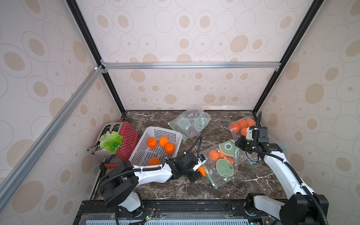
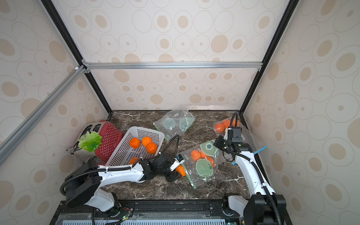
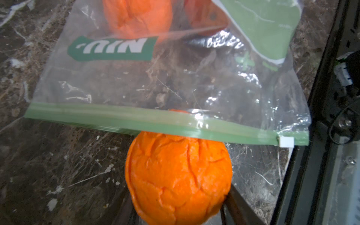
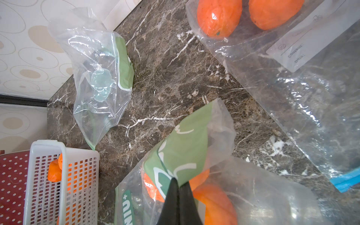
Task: Open the zip-top bag and take out the orange
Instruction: Pick up the orange from the zipper food storage bag.
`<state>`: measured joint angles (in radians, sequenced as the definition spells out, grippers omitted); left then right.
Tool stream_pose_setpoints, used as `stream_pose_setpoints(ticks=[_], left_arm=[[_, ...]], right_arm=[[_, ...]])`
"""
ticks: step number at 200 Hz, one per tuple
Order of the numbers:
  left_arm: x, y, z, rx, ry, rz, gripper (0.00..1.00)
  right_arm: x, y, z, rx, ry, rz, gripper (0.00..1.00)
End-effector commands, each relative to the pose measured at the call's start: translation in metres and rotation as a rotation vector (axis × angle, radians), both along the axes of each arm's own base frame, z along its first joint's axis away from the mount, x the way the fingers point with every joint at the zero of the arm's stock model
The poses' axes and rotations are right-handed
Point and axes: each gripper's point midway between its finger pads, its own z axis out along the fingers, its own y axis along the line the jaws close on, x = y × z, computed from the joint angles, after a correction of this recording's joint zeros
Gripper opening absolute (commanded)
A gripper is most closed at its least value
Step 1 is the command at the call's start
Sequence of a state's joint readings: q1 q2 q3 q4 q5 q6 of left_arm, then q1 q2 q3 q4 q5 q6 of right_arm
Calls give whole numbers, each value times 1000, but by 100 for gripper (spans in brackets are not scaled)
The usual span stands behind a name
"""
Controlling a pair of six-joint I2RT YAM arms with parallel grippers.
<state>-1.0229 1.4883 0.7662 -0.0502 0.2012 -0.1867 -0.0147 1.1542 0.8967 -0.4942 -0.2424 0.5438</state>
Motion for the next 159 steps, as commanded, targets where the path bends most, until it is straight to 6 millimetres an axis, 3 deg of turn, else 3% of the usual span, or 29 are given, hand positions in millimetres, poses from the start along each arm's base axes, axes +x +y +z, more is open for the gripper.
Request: stream_pose_setpoints(ticks=[1,46,65,111,138,159], left_arm=[[-11,13,13,-1,16,1,46],[-28,37,27,47,43,-26,46],[-23,45,37,42,4,21,44],[29,63,113,-101,-200,223,44],[69,103,144,-99,-316,422,46],[95,143,152,-73,-384,605,49]], right_arm=[[0,-2,-2,3,-10,-5,2],[0,0,-4,16,-7,0,2],[0,-1,-5,19,-6,-2,2],[0,3,-8,42,-9,11,2],[0,4,-8,47,-16,9,1],[2,5,-9,55,-13,16,1]])
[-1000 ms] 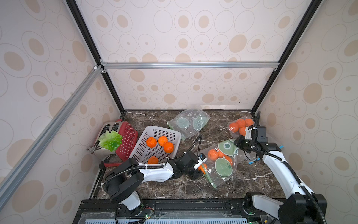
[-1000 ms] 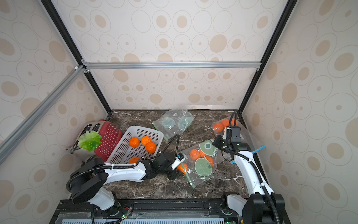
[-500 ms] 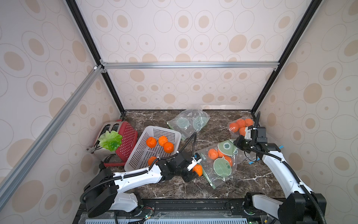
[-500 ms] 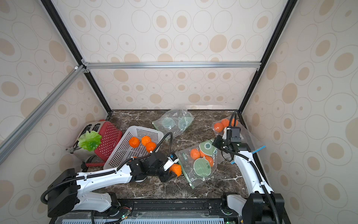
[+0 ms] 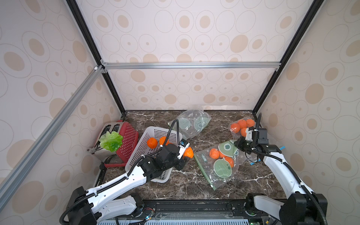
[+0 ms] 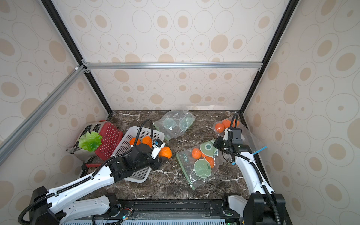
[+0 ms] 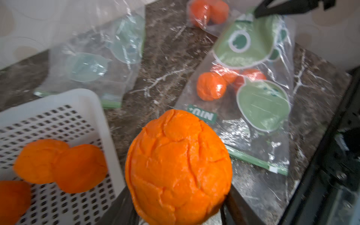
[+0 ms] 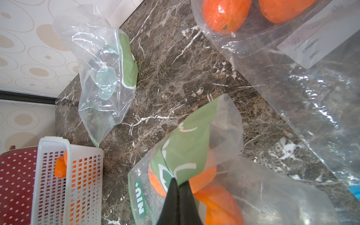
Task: Open the zip-top bag and take out the orange
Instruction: Pick up the orange from the zipper food storage bag, then place the orange in the basket.
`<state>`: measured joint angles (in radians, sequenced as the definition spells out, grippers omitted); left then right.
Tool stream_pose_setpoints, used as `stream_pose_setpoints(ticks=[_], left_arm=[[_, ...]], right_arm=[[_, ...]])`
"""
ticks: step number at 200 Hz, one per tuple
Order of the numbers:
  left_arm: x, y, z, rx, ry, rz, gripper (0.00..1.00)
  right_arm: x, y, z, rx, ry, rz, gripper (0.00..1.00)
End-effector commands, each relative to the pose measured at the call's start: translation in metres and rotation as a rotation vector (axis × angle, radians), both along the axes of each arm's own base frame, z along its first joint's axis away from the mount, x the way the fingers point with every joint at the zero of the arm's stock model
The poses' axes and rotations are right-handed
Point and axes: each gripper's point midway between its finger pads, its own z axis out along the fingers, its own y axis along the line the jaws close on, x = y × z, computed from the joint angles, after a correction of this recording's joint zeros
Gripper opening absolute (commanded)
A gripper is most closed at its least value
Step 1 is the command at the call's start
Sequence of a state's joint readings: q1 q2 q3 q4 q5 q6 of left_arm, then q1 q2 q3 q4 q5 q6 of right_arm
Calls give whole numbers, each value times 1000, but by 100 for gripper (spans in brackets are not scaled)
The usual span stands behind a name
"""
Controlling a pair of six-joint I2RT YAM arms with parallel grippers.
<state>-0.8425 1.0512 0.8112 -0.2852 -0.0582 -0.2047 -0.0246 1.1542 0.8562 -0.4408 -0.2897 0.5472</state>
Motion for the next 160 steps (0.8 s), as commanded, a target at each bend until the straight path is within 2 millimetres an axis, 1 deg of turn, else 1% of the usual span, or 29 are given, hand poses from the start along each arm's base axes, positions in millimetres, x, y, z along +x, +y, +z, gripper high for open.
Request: stream_pose_setpoints(ticks=[1,12,41,65,81,105,132,160], left_arm=[[32,47,25,14,-94,239,50],[43,65,22,-15,-99,322,50],[62,113,-7,-20,-33,493,51],[70,135,-37,-9,46,572,51],[75,142,-58,4,93,598,52],[82,142,-76,22,131,608,53],[88,145,-87,66,158,622,55],[86,150,-99,120,190,628,57]], right_arm=[[1,1,-2,19,1,-3,1],[1,3,-4,26,6,4,1],[1,4,-4,34,5,14,1],[1,6,-3,43,0,20,2],[1,7,-3,51,2,22,1],[1,9,-4,55,4,30,1],[-1,9,-3,55,6,34,2],[-1,9,-1,51,0,35,1]])
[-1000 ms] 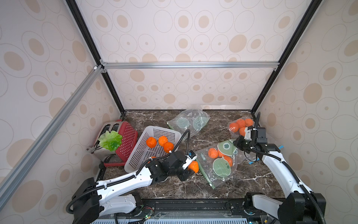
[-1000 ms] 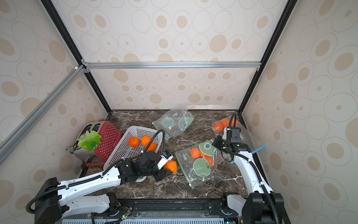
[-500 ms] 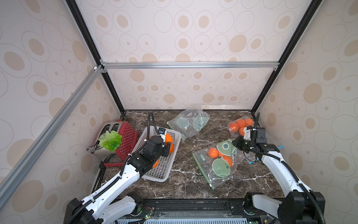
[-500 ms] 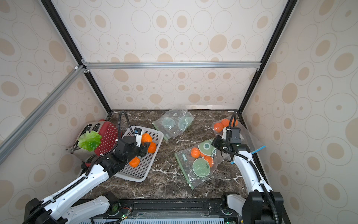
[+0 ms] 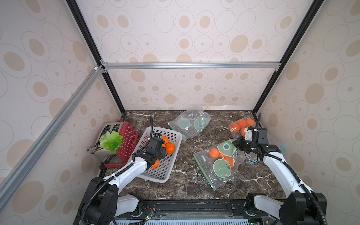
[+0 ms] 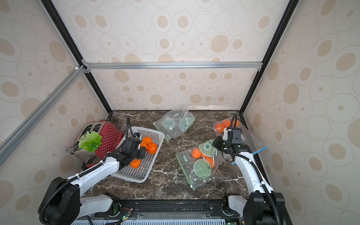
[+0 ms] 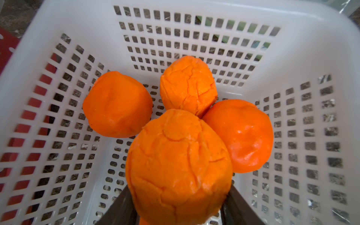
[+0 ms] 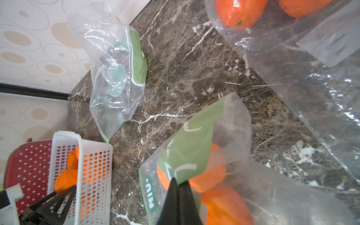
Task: Open the zip-top bag and take out the orange
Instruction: Place the orange in the basket.
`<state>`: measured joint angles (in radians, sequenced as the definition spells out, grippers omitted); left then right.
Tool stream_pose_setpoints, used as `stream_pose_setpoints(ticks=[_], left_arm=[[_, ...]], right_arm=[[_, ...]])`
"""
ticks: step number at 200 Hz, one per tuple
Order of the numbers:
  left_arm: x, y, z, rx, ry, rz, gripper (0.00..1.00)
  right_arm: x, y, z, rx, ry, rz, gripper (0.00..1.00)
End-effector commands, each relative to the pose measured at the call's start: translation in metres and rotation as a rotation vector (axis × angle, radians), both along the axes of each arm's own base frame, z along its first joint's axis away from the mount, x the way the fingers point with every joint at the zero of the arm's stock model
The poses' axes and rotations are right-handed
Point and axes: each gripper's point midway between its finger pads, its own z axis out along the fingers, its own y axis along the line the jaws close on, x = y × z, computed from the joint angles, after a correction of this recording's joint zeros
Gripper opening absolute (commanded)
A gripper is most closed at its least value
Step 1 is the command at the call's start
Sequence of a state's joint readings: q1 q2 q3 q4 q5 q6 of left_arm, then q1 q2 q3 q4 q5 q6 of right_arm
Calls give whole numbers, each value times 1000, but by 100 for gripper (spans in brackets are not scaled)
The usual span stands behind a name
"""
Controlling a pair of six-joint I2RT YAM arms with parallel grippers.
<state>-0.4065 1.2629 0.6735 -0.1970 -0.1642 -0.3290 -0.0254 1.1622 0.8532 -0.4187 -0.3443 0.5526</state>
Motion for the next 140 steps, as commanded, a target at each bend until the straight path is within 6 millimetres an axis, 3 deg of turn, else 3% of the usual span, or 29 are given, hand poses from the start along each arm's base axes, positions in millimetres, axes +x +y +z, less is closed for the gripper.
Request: stream_pose_setpoints(ticks=[1,24,43,71,112,140], left_arm=[[9,5,9,4,-17,32,57],[2,10,4,20,-4,43,61],[-2,15,-1,40,18,56,75],[-5,16,5,31,1,55,83],[-11,1,44,-88,-90,-4,81],[-22,-42,85,-307,-176,-192,75]], right_arm=[[-3,1,-3,9,12,3,2],[-3,0,-3,7,12,4,2],[-2,1,-4,11,14,6,2],[-2,1,-4,11,17,6,2],[-2,1,-5,8,18,7,1],[-2,1,-5,9,19,6,1]])
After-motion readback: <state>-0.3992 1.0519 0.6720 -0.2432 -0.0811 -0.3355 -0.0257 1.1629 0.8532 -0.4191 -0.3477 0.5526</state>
